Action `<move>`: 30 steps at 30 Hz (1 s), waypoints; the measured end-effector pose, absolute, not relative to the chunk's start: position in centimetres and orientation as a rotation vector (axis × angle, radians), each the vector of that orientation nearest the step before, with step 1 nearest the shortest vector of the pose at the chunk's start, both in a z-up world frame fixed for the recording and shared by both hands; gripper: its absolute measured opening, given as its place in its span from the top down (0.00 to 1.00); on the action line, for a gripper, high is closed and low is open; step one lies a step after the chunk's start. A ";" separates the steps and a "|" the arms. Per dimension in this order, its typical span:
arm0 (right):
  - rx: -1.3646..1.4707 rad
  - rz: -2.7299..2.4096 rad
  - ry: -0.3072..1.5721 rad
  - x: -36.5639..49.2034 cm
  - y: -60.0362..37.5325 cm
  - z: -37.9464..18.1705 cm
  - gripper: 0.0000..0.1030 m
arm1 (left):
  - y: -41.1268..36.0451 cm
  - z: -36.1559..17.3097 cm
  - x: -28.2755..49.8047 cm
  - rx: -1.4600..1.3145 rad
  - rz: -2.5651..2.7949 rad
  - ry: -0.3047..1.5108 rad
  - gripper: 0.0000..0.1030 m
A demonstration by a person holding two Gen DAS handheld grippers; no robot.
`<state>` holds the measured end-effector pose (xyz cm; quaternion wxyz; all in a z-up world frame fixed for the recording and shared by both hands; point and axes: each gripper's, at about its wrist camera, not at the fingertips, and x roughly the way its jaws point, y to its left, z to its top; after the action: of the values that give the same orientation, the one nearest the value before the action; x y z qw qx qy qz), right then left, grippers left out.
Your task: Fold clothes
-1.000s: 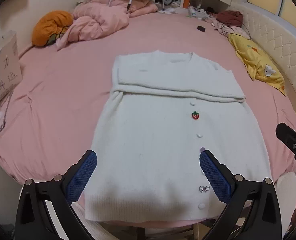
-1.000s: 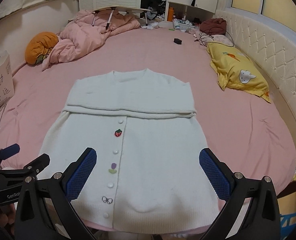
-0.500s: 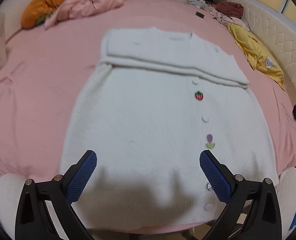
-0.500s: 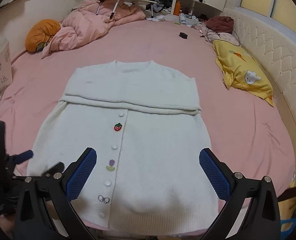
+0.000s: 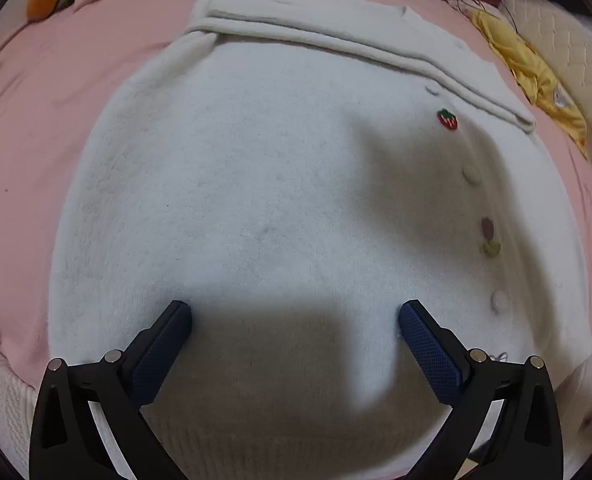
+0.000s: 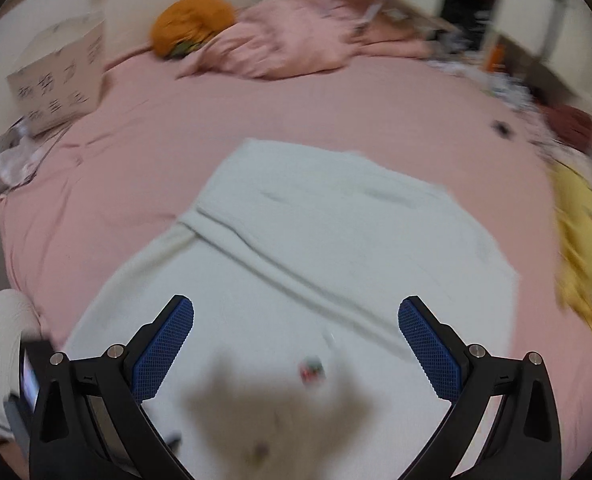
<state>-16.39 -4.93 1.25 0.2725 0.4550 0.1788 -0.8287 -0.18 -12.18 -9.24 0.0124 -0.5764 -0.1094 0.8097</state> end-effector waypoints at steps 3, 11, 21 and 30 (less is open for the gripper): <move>1.255 -2.129 0.503 -21.7 -8.0 -1.1 0.01 | -13.3 -9.0 -0.1 -1.759 2.507 -0.478 0.00; 1.371 -1.934 0.500 -26.2 -15.0 -8.1 0.18 | -16.3 -9.3 0.1 -1.636 2.427 -0.874 0.00; 1.457 -2.097 0.190 -29.1 -9.6 -9.0 0.92 | -14.8 -9.2 0.2 -1.635 2.440 -0.845 0.00; 1.409 -2.509 -0.081 -31.1 8.9 -5.0 0.92 | -13.9 -9.1 0.4 -1.649 2.472 -0.757 0.00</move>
<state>-31.07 8.95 -4.99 0.1313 0.4852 -0.0278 -0.8641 0.44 -13.85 -9.14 0.0376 -0.5375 -0.2466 0.8055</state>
